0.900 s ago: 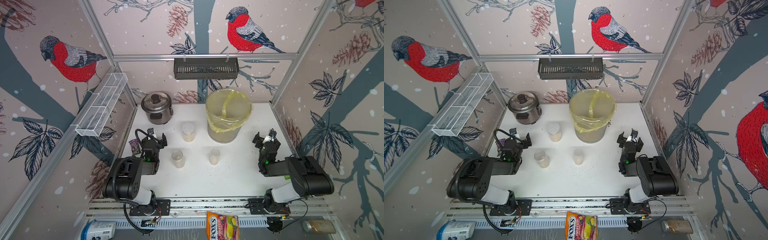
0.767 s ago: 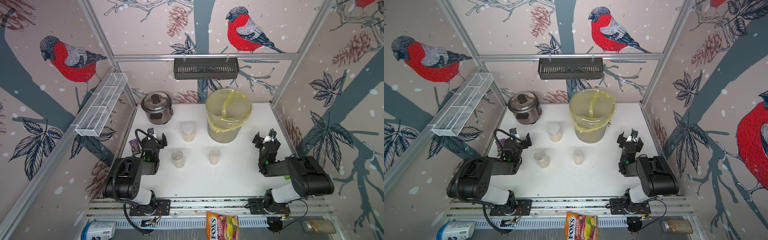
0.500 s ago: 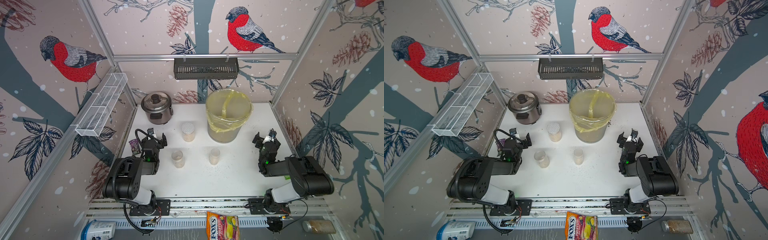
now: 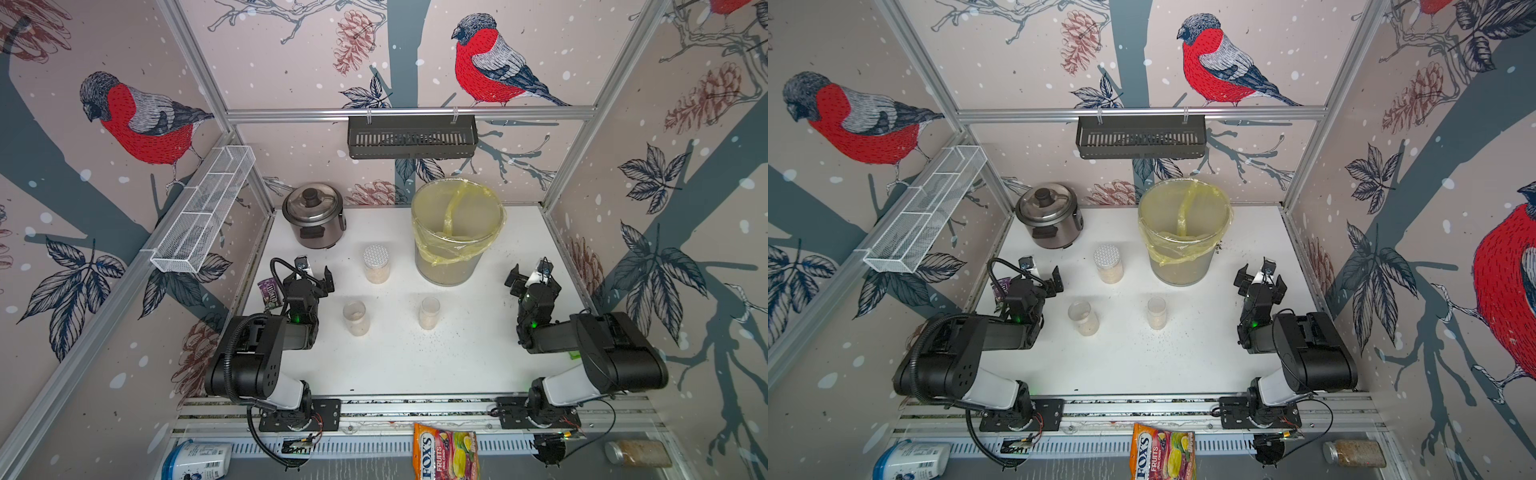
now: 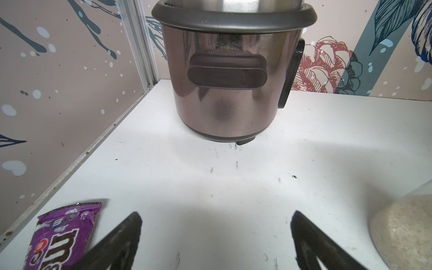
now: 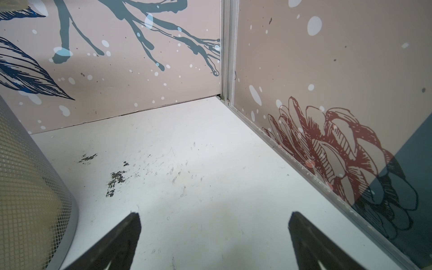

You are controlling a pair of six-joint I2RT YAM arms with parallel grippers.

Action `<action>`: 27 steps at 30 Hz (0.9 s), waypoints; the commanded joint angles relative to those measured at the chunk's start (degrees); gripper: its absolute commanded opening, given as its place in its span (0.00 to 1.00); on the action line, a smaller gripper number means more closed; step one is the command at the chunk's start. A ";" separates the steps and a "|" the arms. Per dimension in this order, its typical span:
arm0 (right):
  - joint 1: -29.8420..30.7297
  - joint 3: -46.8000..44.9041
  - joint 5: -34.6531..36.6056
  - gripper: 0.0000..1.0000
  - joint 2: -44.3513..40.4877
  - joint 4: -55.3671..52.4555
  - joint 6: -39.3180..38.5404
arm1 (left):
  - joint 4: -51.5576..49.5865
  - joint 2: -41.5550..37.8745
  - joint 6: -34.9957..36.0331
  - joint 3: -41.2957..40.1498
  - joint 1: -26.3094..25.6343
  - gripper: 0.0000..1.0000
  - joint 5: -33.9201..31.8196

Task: Empty moldy rice from jars
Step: Pick up the jar from the center of the board.

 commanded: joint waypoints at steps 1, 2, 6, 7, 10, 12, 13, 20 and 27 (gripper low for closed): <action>-0.01 -0.01 0.69 1.00 -0.02 1.72 -0.19 | 2.93 0.03 0.59 0.26 0.17 0.98 -0.52; -0.01 0.00 0.73 1.00 -0.08 1.71 -0.17 | 2.99 0.03 0.59 0.29 0.12 0.98 -0.53; 0.03 -0.16 0.63 1.00 -0.23 2.00 -0.19 | 3.12 -0.04 0.59 0.16 0.17 0.98 -0.55; 0.02 -0.27 0.73 1.00 -0.29 2.06 -0.21 | 3.19 -0.06 0.59 0.12 0.19 0.98 -0.53; 0.31 -0.24 2.00 1.00 -0.41 2.25 -0.26 | 3.29 -0.22 0.80 0.00 0.19 0.98 -0.40; 0.60 -0.46 2.25 1.00 -1.24 1.87 -0.16 | 1.82 -1.12 1.24 0.44 0.13 0.98 0.77; 0.73 -0.94 2.33 1.00 -1.27 2.87 -0.42 | -0.01 -1.92 1.46 1.15 0.19 0.98 1.51; 2.27 -2.01 3.13 1.00 -1.81 4.73 -2.18 | -10.77 -8.58 2.47 4.23 -2.27 0.98 -3.60; 2.99 -2.07 2.25 1.00 -10.99 -2.82 -3.25 | -16.35 -17.99 -0.46 3.82 -3.88 0.98 -8.06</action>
